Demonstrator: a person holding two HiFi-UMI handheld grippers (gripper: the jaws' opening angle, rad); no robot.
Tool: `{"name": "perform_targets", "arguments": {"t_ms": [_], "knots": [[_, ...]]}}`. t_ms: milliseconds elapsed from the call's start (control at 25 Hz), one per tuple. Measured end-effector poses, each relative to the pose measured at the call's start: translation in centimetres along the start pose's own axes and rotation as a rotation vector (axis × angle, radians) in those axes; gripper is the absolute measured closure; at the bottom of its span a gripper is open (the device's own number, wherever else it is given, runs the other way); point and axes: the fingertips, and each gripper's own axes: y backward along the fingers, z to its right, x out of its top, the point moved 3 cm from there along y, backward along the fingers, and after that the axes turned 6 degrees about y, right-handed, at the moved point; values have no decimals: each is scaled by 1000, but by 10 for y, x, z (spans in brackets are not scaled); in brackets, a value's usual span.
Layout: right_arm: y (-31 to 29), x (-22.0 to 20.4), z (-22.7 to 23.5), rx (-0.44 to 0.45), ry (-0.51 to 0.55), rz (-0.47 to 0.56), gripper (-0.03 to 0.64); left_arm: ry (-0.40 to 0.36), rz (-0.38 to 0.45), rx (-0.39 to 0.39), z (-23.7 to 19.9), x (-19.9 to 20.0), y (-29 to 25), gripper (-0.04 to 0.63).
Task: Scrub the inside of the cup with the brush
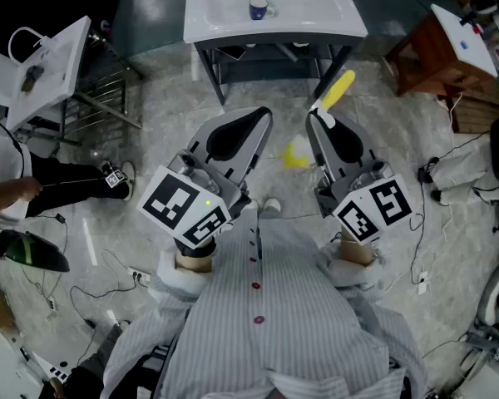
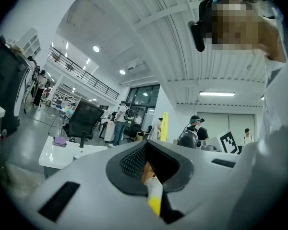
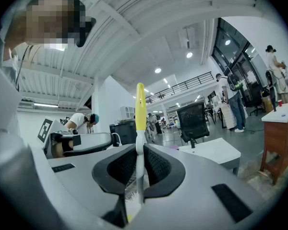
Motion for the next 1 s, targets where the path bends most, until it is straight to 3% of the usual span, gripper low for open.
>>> {"name": "perform_targets", "arguments": {"t_ms": [480,1000], "knots": [[11,2,16,41,4,9,558,-15,11,10,13,-4,-22,588],[29,-7,40,64,-65,34,558,-31,-5,53,24,-19,-35,588]]}}
